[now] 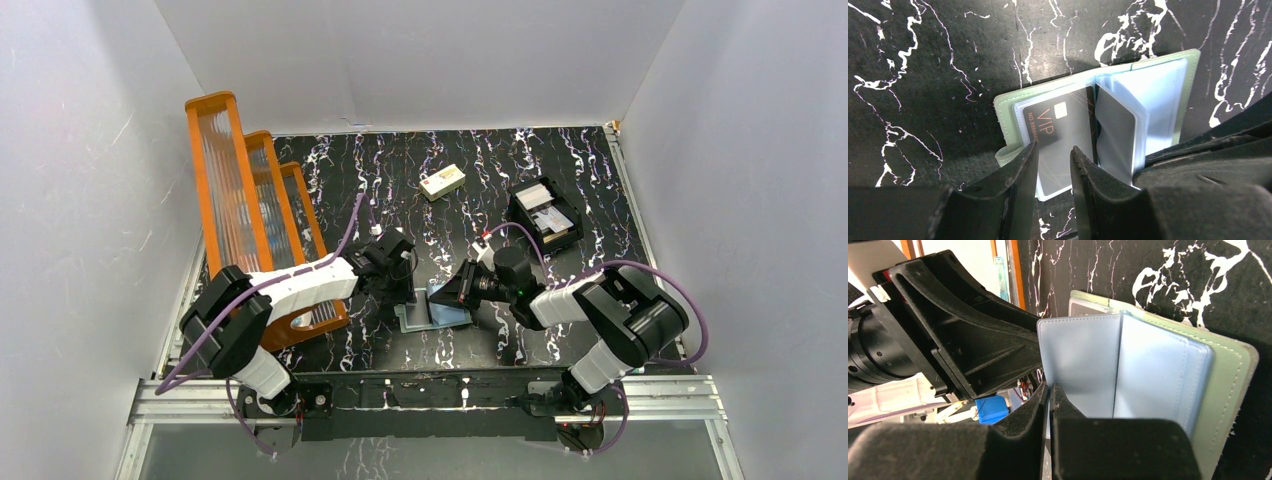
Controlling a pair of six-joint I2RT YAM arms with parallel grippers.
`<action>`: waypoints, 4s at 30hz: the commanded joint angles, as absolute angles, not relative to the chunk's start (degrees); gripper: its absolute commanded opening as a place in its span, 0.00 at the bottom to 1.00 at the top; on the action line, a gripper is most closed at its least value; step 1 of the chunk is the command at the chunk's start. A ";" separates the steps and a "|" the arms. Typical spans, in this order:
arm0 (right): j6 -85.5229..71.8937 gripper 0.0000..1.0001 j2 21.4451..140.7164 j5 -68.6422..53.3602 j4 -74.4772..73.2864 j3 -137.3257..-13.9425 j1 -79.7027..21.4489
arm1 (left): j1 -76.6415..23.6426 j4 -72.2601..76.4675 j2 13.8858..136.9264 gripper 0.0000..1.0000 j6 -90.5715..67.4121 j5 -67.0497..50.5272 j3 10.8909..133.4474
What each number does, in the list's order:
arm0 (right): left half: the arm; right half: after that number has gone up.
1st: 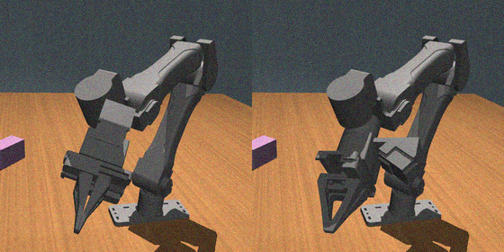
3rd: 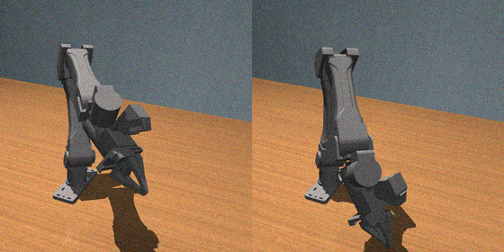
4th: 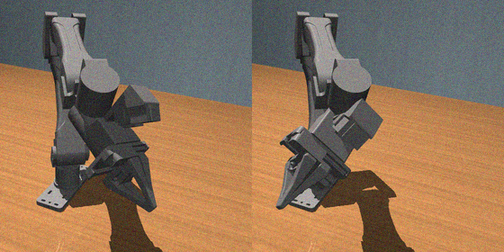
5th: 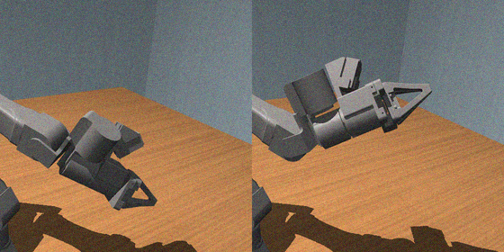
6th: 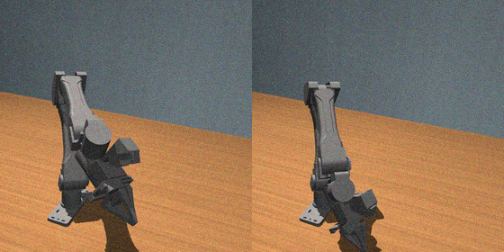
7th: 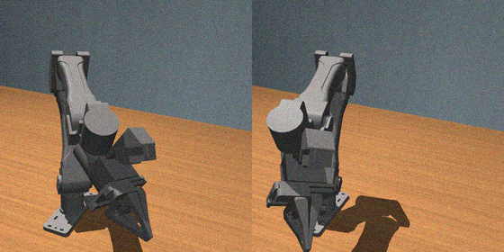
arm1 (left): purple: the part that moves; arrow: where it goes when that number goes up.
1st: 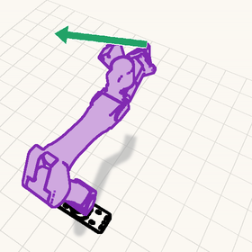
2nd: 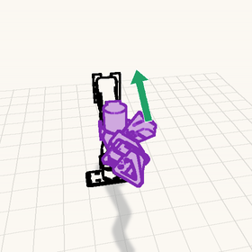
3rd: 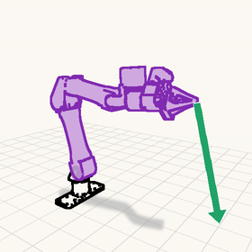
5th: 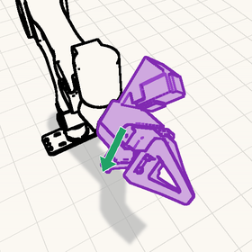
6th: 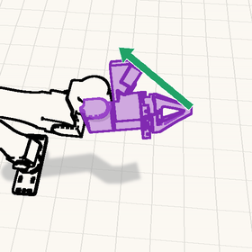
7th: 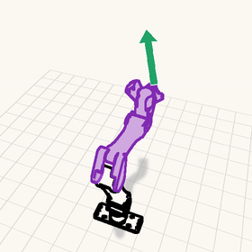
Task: Put the credit cards into the card holder
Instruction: Turn over the card slot in the card holder.
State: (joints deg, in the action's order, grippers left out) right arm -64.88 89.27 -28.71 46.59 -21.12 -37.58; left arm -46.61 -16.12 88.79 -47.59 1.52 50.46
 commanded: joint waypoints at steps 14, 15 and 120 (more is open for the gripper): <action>-66.74 0.10 91.69 -30.47 54.31 -20.48 -37.86 | -46.49 -18.30 84.23 0.32 -47.29 2.78 55.48; -66.91 0.07 91.93 -30.42 54.66 -20.48 -37.80 | -46.45 -17.69 84.22 0.32 -47.29 2.47 55.54; -84.92 0.61 62.56 -0.02 25.05 -14.19 -46.05 | -46.14 -17.29 88.33 0.29 -44.22 4.61 56.53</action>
